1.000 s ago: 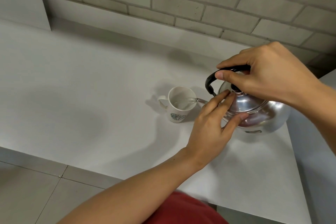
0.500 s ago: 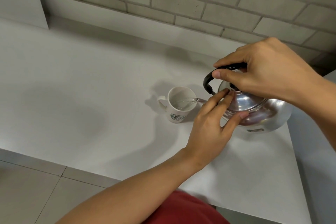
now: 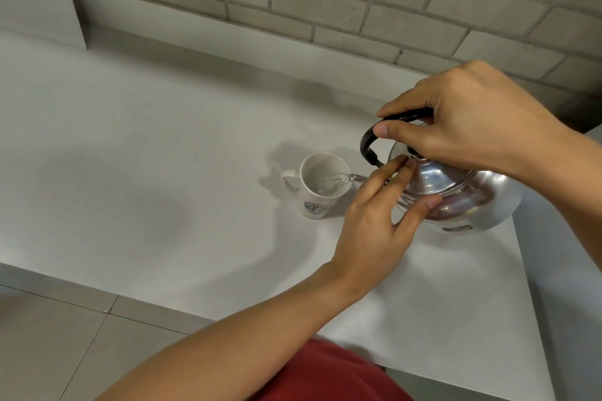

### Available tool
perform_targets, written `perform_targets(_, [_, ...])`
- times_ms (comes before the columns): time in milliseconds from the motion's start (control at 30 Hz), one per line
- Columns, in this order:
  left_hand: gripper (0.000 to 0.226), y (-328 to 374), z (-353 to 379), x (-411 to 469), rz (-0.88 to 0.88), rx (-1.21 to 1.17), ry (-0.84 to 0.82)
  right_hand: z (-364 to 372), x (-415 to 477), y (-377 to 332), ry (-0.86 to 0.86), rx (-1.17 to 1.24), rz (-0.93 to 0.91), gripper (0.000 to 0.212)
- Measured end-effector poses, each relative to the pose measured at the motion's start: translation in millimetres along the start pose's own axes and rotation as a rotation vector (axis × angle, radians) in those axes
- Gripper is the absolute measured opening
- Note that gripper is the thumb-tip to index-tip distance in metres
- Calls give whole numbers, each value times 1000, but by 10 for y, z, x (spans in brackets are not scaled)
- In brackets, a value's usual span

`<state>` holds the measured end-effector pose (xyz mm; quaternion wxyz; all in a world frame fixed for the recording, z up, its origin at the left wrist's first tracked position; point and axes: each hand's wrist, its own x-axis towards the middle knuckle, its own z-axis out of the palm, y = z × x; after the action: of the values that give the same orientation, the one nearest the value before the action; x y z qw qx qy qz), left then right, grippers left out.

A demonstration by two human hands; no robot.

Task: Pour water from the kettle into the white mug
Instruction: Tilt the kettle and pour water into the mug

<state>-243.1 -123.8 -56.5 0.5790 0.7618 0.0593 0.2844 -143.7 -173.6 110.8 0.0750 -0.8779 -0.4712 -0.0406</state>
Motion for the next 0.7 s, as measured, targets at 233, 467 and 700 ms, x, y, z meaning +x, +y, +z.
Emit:
perform_targets(233, [49,9,0,-2,-9,-15,11,-13,29,-28,-29,-8,1,29])
perform_targets(467, [50,2,-1,11,-21,-33,11,-34,75,-61,-52,-37,-11,32])
perform_targets(700, [50,4,4,14,-18,-40,21,-48,89,-79,-54,-44,-17,34])
